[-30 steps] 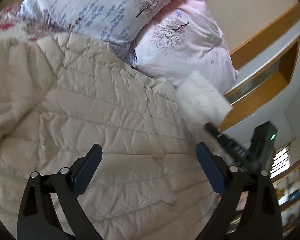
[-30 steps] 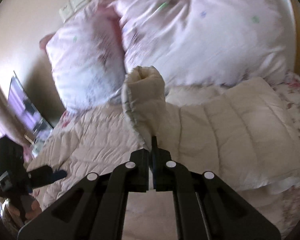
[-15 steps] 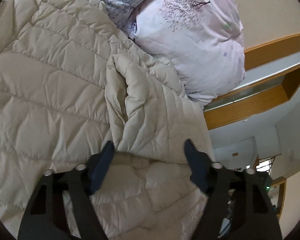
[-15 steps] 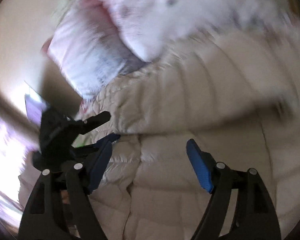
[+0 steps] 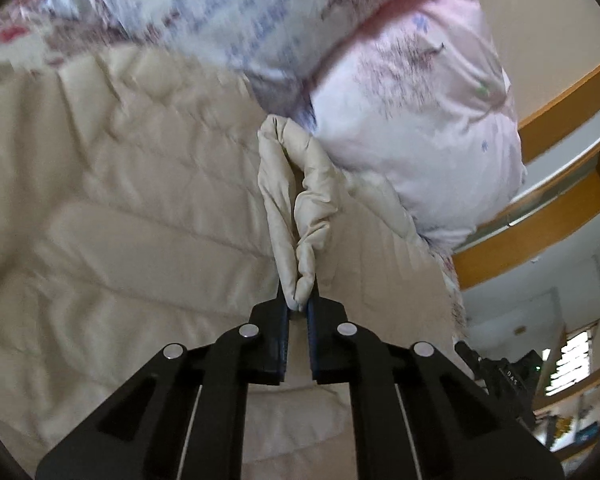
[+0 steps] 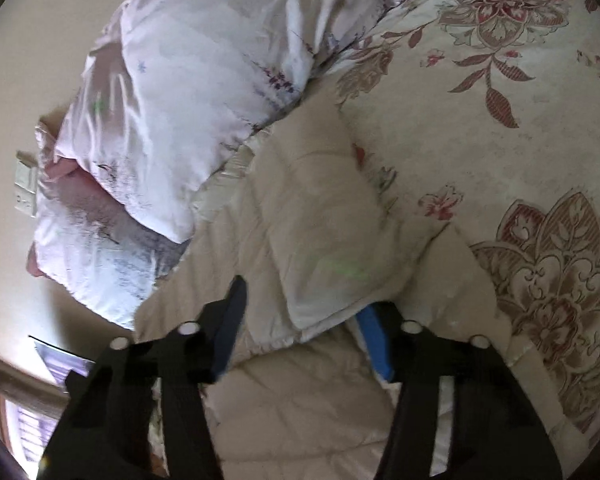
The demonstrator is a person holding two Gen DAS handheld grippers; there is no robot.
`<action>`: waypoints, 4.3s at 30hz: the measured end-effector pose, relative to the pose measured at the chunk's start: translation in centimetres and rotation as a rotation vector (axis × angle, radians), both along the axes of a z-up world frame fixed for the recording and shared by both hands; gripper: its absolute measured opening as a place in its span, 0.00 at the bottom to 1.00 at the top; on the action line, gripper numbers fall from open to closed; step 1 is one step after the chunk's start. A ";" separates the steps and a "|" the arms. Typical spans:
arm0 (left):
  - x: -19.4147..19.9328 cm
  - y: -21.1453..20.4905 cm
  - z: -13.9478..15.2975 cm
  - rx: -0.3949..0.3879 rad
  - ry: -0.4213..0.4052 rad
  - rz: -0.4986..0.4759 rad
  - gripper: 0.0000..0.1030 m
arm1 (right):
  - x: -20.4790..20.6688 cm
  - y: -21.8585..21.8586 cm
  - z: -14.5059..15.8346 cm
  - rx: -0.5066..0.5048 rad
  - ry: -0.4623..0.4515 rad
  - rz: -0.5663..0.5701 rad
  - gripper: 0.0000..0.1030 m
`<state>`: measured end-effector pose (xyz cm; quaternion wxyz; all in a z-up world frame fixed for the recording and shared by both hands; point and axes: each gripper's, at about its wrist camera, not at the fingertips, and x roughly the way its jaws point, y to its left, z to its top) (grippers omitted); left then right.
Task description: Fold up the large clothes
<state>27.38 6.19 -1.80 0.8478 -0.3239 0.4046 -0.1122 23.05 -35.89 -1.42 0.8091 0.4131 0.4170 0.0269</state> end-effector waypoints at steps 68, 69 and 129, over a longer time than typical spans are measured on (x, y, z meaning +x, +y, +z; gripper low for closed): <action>-25.3 32.7 1.0 -0.228 -0.149 0.897 0.04 | 1.3 19.4 8.8 -0.616 -0.234 0.654 0.68; -24.5 31.8 2.6 -0.195 -0.182 0.859 0.03 | 1.2 18.8 9.0 -0.615 -0.237 0.643 0.68; -18.3 12.2 0.3 0.266 -0.117 0.059 0.78 | 4.9 9.5 4.5 -0.443 -0.067 0.356 0.03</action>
